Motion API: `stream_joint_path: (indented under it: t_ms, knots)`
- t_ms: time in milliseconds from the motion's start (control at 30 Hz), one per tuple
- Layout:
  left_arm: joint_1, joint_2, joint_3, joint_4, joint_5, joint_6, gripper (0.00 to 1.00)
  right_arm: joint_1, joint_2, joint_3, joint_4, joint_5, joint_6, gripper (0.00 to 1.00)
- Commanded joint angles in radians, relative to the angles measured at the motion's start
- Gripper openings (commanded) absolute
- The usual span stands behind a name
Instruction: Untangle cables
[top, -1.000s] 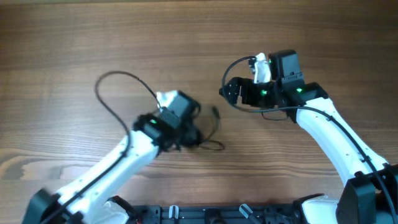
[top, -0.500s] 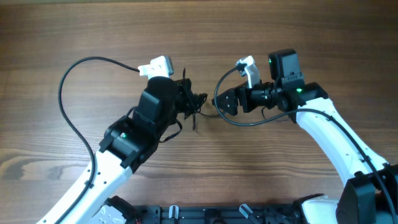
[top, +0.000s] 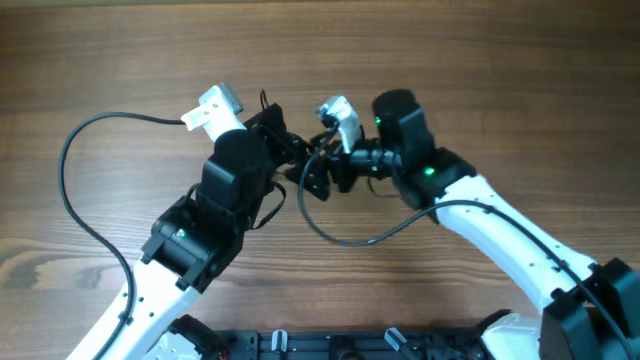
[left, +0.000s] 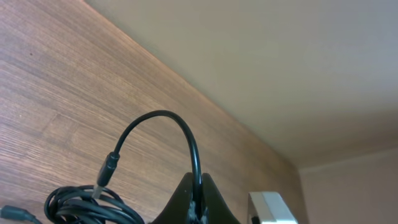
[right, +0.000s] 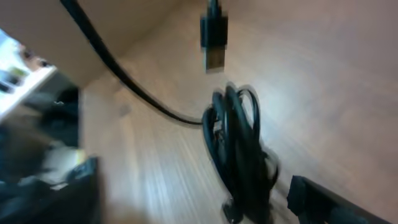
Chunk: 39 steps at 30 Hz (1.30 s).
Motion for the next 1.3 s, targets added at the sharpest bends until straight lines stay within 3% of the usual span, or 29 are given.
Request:
stream_joint_path:
  t_ms: [0, 67, 100, 167, 233, 267, 433, 567, 667, 733, 800, 867, 933, 1000, 1100, 1200, 1267]
  knots:
    - [0.005, -0.074, 0.01, 0.005, -0.033, -0.035, 0.04, 0.025, 0.056, 0.003, 0.085, 0.132, -0.065, 0.92]
    - [0.005, -0.105, 0.01, -0.013, -0.026, -0.034, 0.04, 0.024, 0.085, 0.003, 0.124, 0.131, -0.054, 0.75]
    - [0.006, -0.135, 0.01, -0.04, -0.026, -0.034, 0.04, 0.024, 0.107, 0.003, 0.144, 0.11, -0.035, 0.46]
    - [0.005, -0.173, 0.01, -0.091, -0.022, -0.035, 0.04, 0.024, 0.113, 0.003, 0.164, 0.108, 0.069, 0.04]
    - [0.005, -0.189, 0.01, -0.146, 0.002, -0.035, 0.04, 0.015, 0.109, 0.003, 0.192, 0.097, 0.179, 0.04]
    - [0.005, -0.19, 0.01, -0.211, 0.023, -0.035, 0.04, -0.007, 0.105, 0.003, 0.243, 0.031, 0.285, 0.04]
    - [0.002, -0.158, 0.01, -0.365, 0.076, -0.035, 0.04, -0.098, 0.105, 0.003, 0.422, -0.274, 0.532, 0.04]
    - [0.003, -0.064, 0.01, -0.352, 0.05, -0.035, 0.04, -0.103, 0.106, 0.003, 0.414, -0.491, 0.547, 0.04]
    - [0.003, 0.031, 0.01, -0.182, 0.056, -0.035, 0.04, -0.103, 0.106, 0.003, 0.399, -0.506, 0.531, 0.04]
    - [0.003, 0.045, 0.01, -0.141, 0.076, -0.035, 0.1, -0.103, 0.106, 0.003, 0.373, -0.501, 0.474, 0.04]
    - [0.004, 0.019, 0.01, -0.145, 0.079, -0.003, 0.38, -0.103, 0.106, 0.003, 0.31, -0.45, 0.427, 0.04]
    - [0.004, -0.053, 0.01, -0.147, 0.078, 0.074, 0.57, -0.103, 0.106, 0.003, 0.298, -0.449, 0.378, 0.04]
    - [0.004, -0.151, 0.01, -0.15, 0.076, 0.141, 0.67, -0.103, 0.106, 0.003, 0.297, -0.449, 0.309, 0.04]
    - [0.004, -0.273, 0.01, -0.18, 0.045, 0.183, 0.71, -0.103, 0.106, 0.003, 0.294, -0.449, 0.202, 0.04]
    - [0.004, -0.377, 0.01, -0.295, -0.04, 0.181, 0.71, -0.103, 0.106, 0.003, 0.284, -0.43, 0.151, 0.04]
    - [0.004, -0.377, 0.01, -0.363, -0.05, 0.168, 0.73, -0.103, 0.106, 0.003, 0.282, -0.42, 0.148, 0.04]
    - [0.004, -0.328, 0.01, -0.337, -0.055, 0.168, 0.8, -0.103, 0.106, 0.003, 0.277, -0.474, 0.1, 0.04]
